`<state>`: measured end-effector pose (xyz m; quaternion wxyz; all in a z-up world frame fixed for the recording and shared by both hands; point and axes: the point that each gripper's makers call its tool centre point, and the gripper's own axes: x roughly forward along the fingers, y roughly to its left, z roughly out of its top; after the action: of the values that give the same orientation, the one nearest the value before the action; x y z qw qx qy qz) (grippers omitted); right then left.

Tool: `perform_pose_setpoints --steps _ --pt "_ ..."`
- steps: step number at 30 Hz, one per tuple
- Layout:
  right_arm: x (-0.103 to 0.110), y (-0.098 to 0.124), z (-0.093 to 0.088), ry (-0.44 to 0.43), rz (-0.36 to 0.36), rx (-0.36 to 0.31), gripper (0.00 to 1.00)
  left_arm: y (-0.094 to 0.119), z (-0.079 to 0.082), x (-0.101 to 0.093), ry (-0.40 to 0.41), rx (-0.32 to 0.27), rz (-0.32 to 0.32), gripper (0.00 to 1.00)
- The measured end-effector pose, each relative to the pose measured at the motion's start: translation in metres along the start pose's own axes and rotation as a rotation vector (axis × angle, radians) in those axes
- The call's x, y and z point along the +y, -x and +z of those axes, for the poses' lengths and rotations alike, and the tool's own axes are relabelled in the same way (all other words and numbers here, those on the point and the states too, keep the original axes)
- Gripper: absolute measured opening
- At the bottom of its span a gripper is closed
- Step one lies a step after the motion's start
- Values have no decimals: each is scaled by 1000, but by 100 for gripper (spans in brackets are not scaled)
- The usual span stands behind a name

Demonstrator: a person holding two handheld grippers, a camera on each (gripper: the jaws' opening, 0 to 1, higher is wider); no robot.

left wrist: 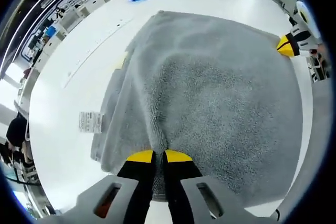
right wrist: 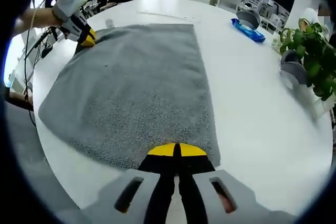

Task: Fold the towel on the table until its edges align and the towel forms a compact rectangular stack.

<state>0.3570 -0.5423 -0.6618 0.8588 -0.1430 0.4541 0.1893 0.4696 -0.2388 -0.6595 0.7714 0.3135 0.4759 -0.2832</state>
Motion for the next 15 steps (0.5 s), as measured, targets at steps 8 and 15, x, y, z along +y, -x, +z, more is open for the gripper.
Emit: perform_pose_setpoints --steps 8,15 --pt "8 3 -4 5 -1 -3 0 -4 9 5 3 -18 4 6" --pt "13 5 -6 5 11 -6 0 -6 16 10 -4 -34 12 6"
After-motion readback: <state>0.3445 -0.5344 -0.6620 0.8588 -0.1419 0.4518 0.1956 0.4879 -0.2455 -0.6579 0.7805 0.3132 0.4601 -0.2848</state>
